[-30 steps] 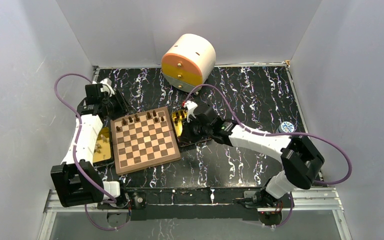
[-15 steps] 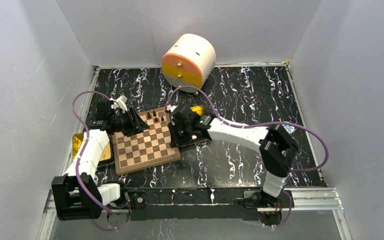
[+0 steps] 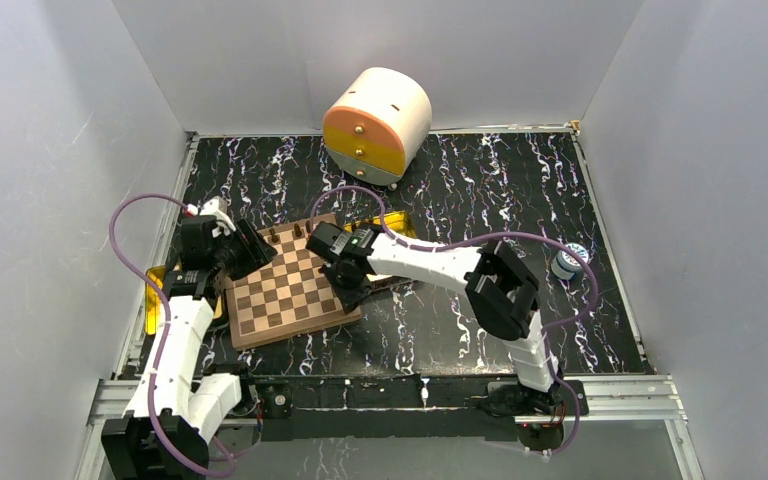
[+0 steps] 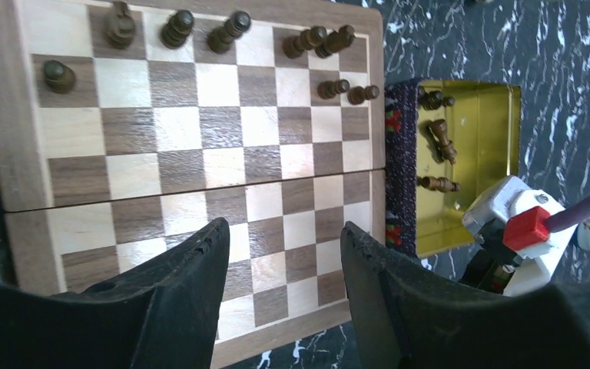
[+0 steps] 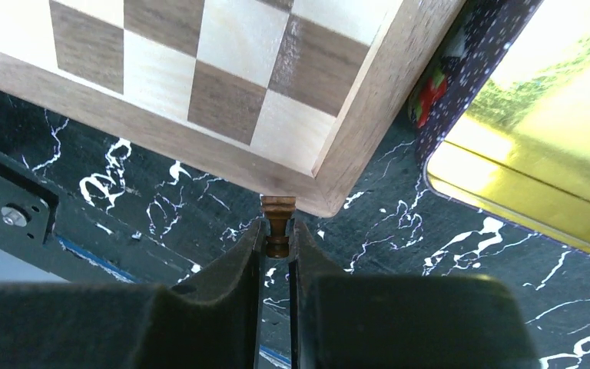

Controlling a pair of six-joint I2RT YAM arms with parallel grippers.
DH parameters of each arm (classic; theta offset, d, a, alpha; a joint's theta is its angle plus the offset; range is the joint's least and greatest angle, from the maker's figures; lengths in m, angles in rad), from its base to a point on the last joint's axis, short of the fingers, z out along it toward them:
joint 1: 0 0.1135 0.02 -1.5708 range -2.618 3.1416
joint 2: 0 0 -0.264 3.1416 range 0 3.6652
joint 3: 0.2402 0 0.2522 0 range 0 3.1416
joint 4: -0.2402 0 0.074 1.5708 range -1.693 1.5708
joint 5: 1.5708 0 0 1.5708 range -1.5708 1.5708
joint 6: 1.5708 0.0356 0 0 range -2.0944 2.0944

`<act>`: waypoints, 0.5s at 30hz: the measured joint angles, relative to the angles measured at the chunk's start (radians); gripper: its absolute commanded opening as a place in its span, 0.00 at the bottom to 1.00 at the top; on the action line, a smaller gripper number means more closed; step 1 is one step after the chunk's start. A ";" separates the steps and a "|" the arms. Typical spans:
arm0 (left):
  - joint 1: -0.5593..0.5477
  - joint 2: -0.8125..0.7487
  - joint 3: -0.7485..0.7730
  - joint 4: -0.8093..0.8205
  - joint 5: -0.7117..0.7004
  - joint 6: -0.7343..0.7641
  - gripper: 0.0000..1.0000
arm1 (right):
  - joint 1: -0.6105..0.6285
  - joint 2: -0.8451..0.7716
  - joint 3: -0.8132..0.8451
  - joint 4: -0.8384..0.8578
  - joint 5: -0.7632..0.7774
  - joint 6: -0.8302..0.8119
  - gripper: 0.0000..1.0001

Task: Set up the chess pieces on the board
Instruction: Place the chess piece on the chessboard.

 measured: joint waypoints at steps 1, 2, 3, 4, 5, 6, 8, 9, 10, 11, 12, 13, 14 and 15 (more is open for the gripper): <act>0.000 -0.010 0.000 0.000 -0.014 0.001 0.53 | -0.001 0.013 0.024 -0.020 0.003 0.000 0.15; 0.000 -0.021 0.000 0.000 -0.035 0.003 0.53 | -0.002 0.026 0.047 -0.037 0.008 -0.003 0.15; 0.000 -0.026 0.000 -0.001 -0.046 0.005 0.53 | -0.002 0.040 0.074 -0.057 0.016 -0.004 0.15; 0.000 -0.032 0.000 -0.003 -0.062 0.007 0.53 | -0.002 0.053 0.093 -0.070 0.019 -0.005 0.16; 0.000 -0.038 0.000 -0.006 -0.072 0.008 0.53 | -0.002 0.069 0.118 -0.084 0.024 -0.007 0.17; 0.000 -0.043 0.000 -0.007 -0.080 0.009 0.53 | -0.002 0.079 0.132 -0.094 0.026 -0.008 0.18; 0.000 -0.054 0.000 -0.008 -0.094 0.010 0.53 | -0.001 0.103 0.163 -0.117 0.033 -0.011 0.19; 0.000 -0.060 0.000 -0.008 -0.099 0.012 0.53 | -0.001 0.115 0.177 -0.125 0.038 -0.013 0.20; 0.000 -0.064 0.000 -0.008 -0.103 0.013 0.53 | -0.001 0.124 0.187 -0.133 0.041 -0.016 0.21; 0.000 -0.068 0.000 -0.008 -0.107 0.014 0.53 | -0.001 0.133 0.197 -0.139 0.043 -0.019 0.22; 0.000 -0.071 0.000 -0.008 -0.109 0.016 0.53 | -0.001 0.140 0.206 -0.144 0.046 -0.023 0.23; 0.000 -0.071 0.000 -0.008 -0.110 0.016 0.53 | -0.001 0.146 0.214 -0.150 0.048 -0.026 0.25; 0.000 -0.072 0.000 -0.009 -0.110 0.016 0.53 | -0.001 0.152 0.225 -0.157 0.050 -0.029 0.27; 0.000 -0.072 0.000 -0.009 -0.111 0.016 0.53 | -0.001 0.158 0.238 -0.162 0.052 -0.032 0.28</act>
